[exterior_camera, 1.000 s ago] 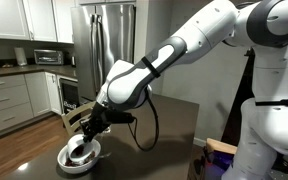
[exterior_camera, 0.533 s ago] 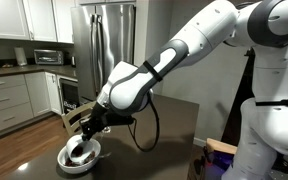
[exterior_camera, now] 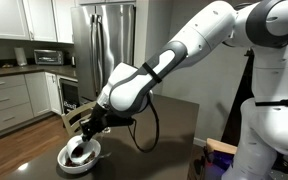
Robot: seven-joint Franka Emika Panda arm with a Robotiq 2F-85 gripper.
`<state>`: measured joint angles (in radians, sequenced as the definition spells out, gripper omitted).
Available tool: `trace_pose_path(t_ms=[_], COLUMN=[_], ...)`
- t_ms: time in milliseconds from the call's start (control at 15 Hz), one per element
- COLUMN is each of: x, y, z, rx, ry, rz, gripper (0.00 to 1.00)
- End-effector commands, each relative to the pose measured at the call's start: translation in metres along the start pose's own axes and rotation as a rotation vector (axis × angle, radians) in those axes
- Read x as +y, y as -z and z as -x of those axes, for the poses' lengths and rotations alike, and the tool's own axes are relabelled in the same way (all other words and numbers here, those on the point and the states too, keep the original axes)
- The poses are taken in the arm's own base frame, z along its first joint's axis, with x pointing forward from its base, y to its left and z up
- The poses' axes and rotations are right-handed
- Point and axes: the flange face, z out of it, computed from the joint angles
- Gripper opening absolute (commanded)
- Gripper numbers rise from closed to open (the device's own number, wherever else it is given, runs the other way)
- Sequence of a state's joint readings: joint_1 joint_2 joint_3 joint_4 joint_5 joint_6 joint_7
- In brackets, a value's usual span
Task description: Slide the white mug to the right, pour the contents in the white mug into the bowl
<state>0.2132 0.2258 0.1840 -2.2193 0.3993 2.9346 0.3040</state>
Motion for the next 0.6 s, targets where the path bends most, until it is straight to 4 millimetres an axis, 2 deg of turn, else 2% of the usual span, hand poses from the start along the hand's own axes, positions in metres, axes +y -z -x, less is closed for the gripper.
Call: trace_pose_path(t_ms=[0,533], x=[0.000,0.004], y=[0.001,0.000], z=[0.001,0.014], rx=[0.014,0.152], ry=[0.008,0.110], rz=[0.005,0.011], gripper=[0.07,0.07])
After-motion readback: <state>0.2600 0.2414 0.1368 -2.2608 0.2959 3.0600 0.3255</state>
